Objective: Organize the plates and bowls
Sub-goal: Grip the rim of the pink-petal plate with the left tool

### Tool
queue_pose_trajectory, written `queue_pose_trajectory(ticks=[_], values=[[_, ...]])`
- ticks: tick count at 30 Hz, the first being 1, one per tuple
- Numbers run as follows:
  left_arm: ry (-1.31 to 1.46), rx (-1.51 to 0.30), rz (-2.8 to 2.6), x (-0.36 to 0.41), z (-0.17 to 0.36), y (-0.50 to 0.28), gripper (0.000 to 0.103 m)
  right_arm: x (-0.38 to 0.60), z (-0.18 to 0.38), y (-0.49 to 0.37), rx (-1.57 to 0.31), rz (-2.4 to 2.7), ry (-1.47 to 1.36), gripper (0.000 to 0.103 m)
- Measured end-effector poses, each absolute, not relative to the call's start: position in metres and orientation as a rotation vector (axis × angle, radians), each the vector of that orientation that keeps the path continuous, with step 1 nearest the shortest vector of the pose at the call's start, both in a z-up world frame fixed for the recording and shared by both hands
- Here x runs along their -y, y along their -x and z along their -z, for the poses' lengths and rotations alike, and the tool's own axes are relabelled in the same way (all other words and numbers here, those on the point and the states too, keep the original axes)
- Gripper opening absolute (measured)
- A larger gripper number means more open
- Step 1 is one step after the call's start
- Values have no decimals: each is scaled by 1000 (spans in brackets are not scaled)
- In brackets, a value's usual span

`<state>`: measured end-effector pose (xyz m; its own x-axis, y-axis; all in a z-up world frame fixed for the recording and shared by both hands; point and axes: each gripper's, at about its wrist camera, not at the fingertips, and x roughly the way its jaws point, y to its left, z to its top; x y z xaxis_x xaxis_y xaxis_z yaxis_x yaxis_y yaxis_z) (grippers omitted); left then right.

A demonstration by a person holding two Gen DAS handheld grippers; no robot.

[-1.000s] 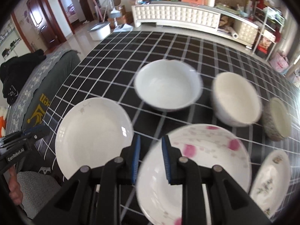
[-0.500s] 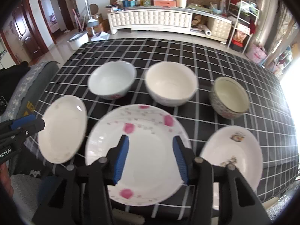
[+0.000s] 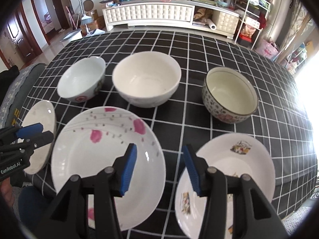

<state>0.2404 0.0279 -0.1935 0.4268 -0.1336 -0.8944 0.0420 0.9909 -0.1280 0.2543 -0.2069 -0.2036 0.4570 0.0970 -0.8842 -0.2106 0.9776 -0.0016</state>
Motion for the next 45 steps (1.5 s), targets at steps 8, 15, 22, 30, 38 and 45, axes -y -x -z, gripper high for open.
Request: queue_pose_trajectory(ticks=[8,15,22,30,38,45], values=[[63,-1179,174,-12,212,-242,42,206,222,-269,-1120,-221,98,53],[108,-1243,188,-10,223,-227,33,210,233,-265,-1165,-221,70,53],[113,-1248,158,-10,227,-221,17,210,241,-258,-1200,-241,48,36],[99,-1237,149,-12,227,-217,12,212,241,-254,-1197,-189,20,32],[95,-1233,143,-8,223,-218,11,212,235,-251,-1198,-153,-24,32],[112,-1193,156,-17,200,-210,11,208,207,-240,-1170,-148,-20,32]])
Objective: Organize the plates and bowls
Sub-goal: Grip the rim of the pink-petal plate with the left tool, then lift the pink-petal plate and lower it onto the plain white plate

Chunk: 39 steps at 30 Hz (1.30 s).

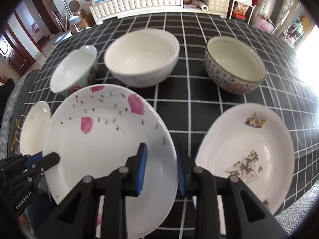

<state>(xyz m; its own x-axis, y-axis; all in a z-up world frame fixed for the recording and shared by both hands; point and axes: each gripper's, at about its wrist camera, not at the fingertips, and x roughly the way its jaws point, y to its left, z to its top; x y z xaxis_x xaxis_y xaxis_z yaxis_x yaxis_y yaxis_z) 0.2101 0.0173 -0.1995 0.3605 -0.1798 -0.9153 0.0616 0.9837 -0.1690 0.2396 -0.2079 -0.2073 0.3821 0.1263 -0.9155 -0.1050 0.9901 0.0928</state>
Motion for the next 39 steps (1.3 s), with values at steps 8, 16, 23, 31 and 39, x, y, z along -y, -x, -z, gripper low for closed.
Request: queue_pose_trajectory(ticks=[8,16,23,31,39], values=[[161,-1141,86,-61,173,-195,11,169,187,-235,-1136,-184,12,32],[198,-1100,12,-119,158,-178,11,113,192,-240,-1154,-260,46,32],[220,-1126,-67,-164,173,-162,11,59,203,-240,-1170,-327,98,32],[253,-1157,-106,-195,191,-151,11,26,217,-242,-1185,-350,146,32],[248,-1171,-129,-203,201,-160,11,14,226,-249,-1203,-350,168,32]])
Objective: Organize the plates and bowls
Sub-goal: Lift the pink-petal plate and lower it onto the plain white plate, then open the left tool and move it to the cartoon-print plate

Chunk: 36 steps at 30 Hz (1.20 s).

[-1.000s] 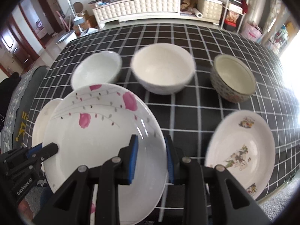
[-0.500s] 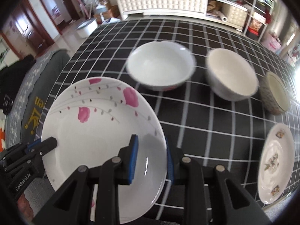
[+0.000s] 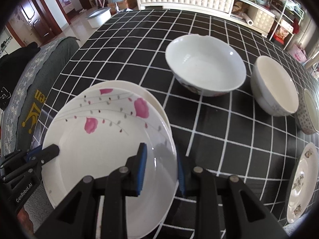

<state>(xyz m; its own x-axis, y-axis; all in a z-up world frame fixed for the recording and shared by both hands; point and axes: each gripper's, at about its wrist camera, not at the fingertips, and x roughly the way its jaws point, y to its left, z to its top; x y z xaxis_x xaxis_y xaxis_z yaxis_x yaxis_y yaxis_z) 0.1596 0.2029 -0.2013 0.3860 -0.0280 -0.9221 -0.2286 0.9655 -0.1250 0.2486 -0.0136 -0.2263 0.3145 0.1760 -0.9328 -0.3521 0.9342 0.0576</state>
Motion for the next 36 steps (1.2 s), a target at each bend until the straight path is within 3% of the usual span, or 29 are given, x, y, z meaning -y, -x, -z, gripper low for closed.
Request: queue_pose_trajectory(ticks=[20,23,26,28,31,36], values=[[299,-1177,-170,-214,209,-177,11,8,237,-254,-1205,-353,154,33],[297,-1172,-198,-216,208,-172,21,11,237,-253,-1223,-359,138,33],[314,-1161,-223,-220,202,-164,29,14,235,-247,-1229,-327,161,44],[321,-1143,-231,-222,194,-159,30,19,229,-240,-1221,-334,162,61],[317,-1113,-228,-215,178,-152,39,28,214,-231,-1191,-343,152,62],[282,-1065,-184,-185,149,-147,39,50,178,-216,-1129,-329,131,62]])
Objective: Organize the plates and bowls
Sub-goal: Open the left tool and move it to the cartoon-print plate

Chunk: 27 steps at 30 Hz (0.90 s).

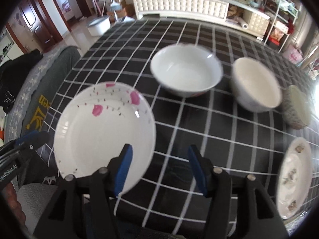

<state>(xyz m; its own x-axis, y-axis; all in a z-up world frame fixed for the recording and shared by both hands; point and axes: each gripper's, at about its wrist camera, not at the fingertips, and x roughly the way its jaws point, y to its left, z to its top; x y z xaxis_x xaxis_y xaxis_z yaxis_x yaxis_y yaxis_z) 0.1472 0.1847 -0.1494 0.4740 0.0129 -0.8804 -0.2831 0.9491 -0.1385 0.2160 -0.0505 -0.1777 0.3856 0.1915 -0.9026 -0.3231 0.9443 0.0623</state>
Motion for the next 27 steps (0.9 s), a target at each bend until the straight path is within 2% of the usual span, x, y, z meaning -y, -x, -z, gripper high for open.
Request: queue_pose_trajectory(ticks=[6,11,13,15,19,23,27], values=[[206,-1018,-93,-129,118,-144,47,91,136,-199,-1060,-299,104,63],[160,-981,-31,-85,100,-147,54,127,113,-190,-977,-207,77,69],[128,-967,-5,-66,94,-149,63,146,105,-185,-949,-144,78,75],[103,-952,15,-51,90,-153,68,164,104,-183,-952,-123,85,75],[86,-948,70,-17,86,-161,68,190,101,-181,-962,-126,111,75],[62,-957,129,17,88,-171,68,233,99,-181,-976,-154,-39,75],[22,-977,178,53,91,-184,68,258,99,-183,-973,-71,-5,75]])
